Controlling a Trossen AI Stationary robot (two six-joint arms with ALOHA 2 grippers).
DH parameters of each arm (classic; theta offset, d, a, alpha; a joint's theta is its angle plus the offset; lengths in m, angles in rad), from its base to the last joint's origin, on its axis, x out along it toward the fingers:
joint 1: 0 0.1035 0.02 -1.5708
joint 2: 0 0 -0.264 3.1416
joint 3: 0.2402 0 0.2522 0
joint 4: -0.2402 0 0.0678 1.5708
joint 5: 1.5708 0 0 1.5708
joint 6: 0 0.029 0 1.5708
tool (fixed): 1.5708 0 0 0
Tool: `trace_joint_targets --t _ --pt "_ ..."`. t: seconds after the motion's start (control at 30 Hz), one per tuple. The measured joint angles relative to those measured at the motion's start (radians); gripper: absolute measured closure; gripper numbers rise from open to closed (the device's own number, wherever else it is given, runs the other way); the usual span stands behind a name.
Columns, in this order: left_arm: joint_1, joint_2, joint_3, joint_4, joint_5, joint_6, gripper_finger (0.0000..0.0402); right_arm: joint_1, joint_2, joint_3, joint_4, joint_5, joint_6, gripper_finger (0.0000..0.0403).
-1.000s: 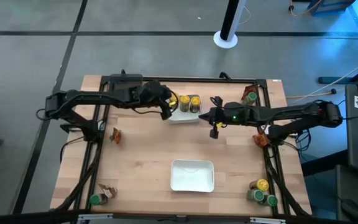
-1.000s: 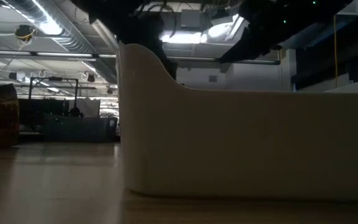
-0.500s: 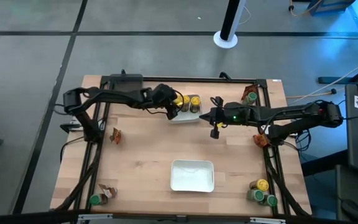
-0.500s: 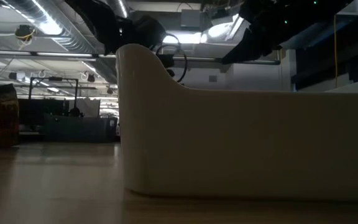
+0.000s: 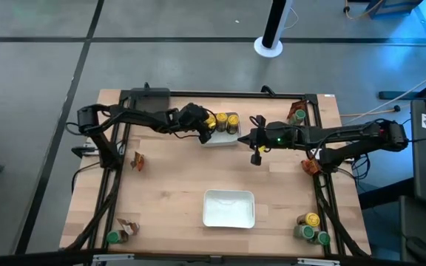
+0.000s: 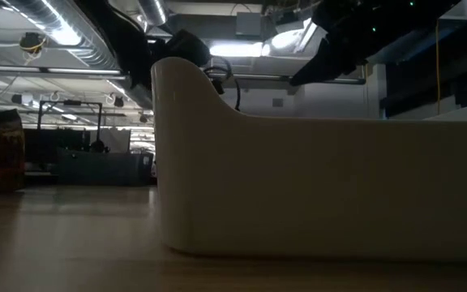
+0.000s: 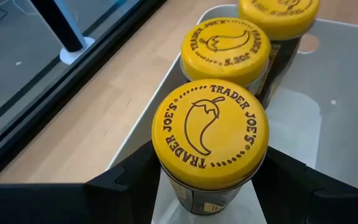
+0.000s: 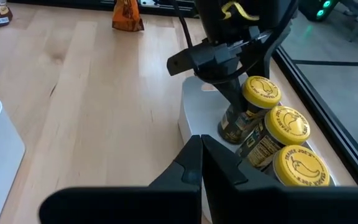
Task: Sort spices by type
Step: Put the seasoning bottle into the top white bin
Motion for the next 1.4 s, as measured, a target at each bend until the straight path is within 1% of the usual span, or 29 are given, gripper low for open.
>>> trace_joint_targets --t 0.1,0.23,0.53,0.67,0.83,1.0,1.13,1.2,1.27,1.33,1.4 --pt "-0.001 0.000 0.000 0.000 0.000 0.000 0.0194 0.000 0.000 0.000 0.003 -0.001 0.000 0.0396" --pt "-0.001 0.000 -0.002 0.012 -0.005 0.001 0.0180 0.000 0.000 0.000 0.003 -0.002 0.000 0.0396" --pt "-0.002 0.001 -0.002 0.005 -0.008 -0.029 0.0121 0.000 0.000 0.000 0.004 -0.002 0.023 0.0396" --pt "-0.005 -0.013 -0.002 -0.002 -0.008 -0.028 0.0108 0.000 0.000 0.000 0.005 -0.002 0.023 0.0394" --pt "-0.013 -0.090 -0.002 -0.054 -0.008 -0.001 0.0106 0.000 0.001 0.000 0.013 -0.003 0.024 0.0391" --pt "-0.022 -0.203 -0.001 -0.114 -0.008 0.014 0.0106 -0.001 0.001 0.000 0.023 -0.027 0.025 0.0391" --pt "-0.039 -0.290 -0.001 -0.154 -0.008 0.022 0.0106 -0.001 0.001 0.019 0.023 -0.019 0.020 0.0390" --pt "-0.054 -0.326 0.000 -0.157 -0.008 0.023 0.0105 -0.001 0.001 0.055 -0.020 -0.040 0.030 0.0380" --pt "-0.073 -0.357 0.000 -0.187 -0.008 0.025 0.0105 -0.001 0.001 0.122 -0.159 -0.056 0.075 0.0356" --pt "-0.095 -0.377 0.000 -0.209 -0.008 0.023 0.0105 0.000 0.002 0.203 -0.327 -0.056 0.123 0.0317" --pt "-0.117 -0.391 -0.001 -0.240 -0.008 0.012 0.0105 0.012 0.002 0.283 -0.472 -0.070 0.167 0.0266"
